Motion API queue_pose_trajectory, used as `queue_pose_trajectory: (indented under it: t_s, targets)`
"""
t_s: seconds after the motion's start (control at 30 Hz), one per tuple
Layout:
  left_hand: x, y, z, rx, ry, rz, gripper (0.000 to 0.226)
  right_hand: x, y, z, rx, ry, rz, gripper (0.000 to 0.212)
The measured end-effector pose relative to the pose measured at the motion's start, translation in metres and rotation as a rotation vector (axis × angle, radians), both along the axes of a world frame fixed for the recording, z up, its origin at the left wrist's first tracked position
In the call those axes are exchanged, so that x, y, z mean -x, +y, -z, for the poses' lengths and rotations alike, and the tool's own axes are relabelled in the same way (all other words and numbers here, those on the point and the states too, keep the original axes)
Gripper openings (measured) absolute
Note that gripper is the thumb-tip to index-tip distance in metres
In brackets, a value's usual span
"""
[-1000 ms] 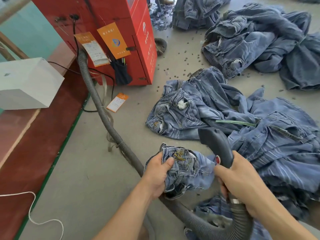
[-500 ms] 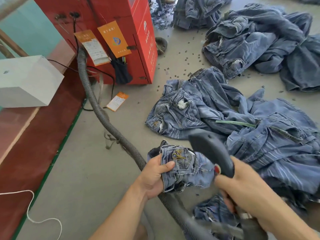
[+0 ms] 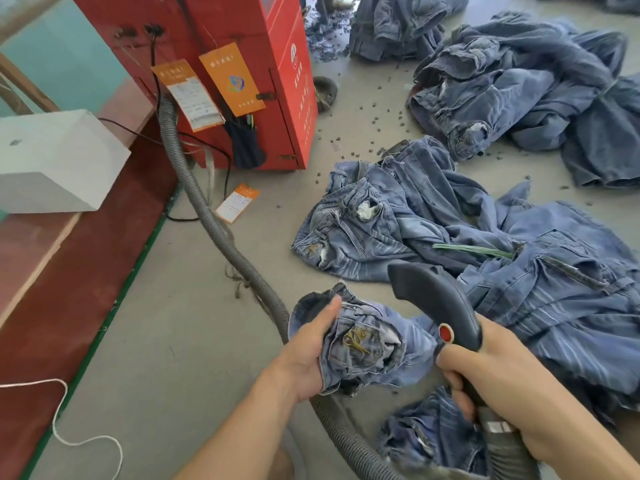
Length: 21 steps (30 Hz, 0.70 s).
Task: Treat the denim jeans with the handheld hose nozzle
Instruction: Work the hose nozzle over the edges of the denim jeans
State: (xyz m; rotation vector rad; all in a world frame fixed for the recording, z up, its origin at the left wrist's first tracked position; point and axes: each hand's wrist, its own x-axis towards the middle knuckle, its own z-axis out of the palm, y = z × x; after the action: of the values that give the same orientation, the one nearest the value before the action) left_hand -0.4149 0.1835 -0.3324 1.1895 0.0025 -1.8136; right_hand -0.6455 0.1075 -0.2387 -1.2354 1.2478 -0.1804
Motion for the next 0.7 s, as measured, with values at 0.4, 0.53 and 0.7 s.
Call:
queue_pose_trajectory:
  t_s: [0.4,0.53,0.7]
  targets:
    - [-0.001,-0.003,0.011,0.063,-0.357,-0.060,0.036,-0.006,0.007,0.003,0.047,0.017,-0.116,0.015]
    - [-0.002,-0.006,0.009,0.103,-0.322,-0.106,0.046,-0.008,0.011,0.004,0.031,0.013,-0.182,0.011]
    - [0.000,-0.003,0.008,0.292,-0.288,0.026,0.065,-0.018,0.018,0.006,-0.004,0.047,-0.269,0.014]
